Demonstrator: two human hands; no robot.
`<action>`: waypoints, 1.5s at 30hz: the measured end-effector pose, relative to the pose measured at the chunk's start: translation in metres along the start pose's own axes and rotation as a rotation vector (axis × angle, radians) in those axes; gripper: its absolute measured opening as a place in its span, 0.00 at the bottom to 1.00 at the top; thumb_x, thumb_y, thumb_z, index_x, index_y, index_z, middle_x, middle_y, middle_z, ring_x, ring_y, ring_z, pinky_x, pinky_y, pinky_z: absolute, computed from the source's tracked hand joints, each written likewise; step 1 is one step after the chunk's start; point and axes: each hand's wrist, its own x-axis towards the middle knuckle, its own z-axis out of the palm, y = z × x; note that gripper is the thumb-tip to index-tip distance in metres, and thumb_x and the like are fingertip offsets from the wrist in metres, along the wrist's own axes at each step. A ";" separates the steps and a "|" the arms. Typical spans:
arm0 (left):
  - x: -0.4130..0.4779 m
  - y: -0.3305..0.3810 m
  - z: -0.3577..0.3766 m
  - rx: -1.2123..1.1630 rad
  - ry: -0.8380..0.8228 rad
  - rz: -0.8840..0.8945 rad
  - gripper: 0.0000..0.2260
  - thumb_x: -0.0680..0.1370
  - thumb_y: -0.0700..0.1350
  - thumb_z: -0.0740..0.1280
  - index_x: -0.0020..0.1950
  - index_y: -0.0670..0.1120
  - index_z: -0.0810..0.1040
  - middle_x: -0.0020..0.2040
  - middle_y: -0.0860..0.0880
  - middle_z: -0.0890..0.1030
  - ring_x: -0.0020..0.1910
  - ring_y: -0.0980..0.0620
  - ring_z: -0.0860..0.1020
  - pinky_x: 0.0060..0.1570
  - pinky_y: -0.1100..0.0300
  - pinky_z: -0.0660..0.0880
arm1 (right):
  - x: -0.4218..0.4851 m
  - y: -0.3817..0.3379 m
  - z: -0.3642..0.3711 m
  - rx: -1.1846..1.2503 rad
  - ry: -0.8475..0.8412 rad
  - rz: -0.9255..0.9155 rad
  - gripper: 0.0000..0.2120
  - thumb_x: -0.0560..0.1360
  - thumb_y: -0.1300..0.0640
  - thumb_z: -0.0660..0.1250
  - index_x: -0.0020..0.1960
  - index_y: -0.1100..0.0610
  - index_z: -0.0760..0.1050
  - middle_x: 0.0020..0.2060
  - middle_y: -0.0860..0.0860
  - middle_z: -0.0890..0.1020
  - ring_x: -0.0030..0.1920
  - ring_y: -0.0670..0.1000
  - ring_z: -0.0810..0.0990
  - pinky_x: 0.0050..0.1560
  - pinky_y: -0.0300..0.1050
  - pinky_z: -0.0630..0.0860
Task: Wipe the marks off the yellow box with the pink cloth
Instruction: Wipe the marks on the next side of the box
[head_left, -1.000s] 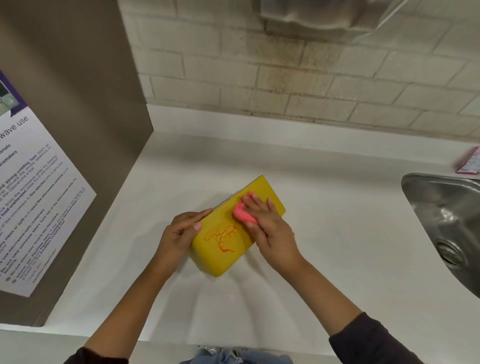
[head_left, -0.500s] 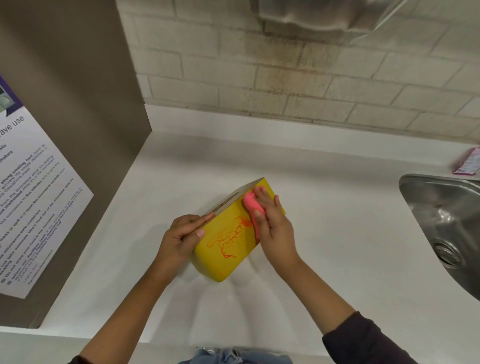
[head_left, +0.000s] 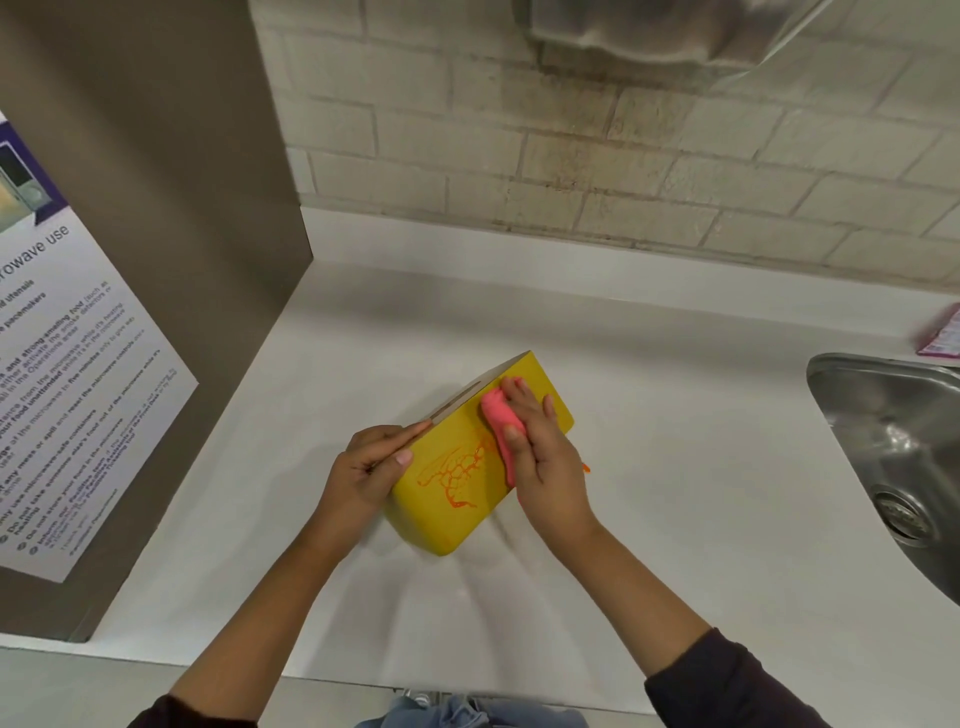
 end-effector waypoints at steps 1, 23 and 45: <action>0.000 0.000 0.000 0.003 0.004 -0.004 0.14 0.72 0.48 0.61 0.55 0.59 0.78 0.55 0.56 0.77 0.61 0.54 0.73 0.55 0.67 0.69 | -0.004 -0.001 -0.001 -0.013 -0.056 -0.050 0.16 0.81 0.55 0.53 0.67 0.49 0.68 0.69 0.46 0.67 0.73 0.42 0.59 0.75 0.42 0.46; 0.000 0.000 0.003 0.011 -0.001 -0.021 0.14 0.72 0.49 0.61 0.56 0.60 0.78 0.57 0.54 0.77 0.62 0.53 0.72 0.57 0.64 0.69 | -0.009 0.005 -0.004 0.063 0.047 0.068 0.17 0.80 0.56 0.54 0.68 0.52 0.67 0.68 0.46 0.69 0.71 0.41 0.62 0.75 0.46 0.50; -0.003 0.001 0.004 0.010 0.030 -0.023 0.14 0.72 0.50 0.61 0.56 0.59 0.77 0.57 0.50 0.77 0.63 0.50 0.72 0.62 0.57 0.70 | -0.009 -0.014 0.017 0.071 -0.036 -0.017 0.16 0.80 0.57 0.56 0.65 0.46 0.69 0.68 0.45 0.68 0.72 0.41 0.60 0.74 0.40 0.47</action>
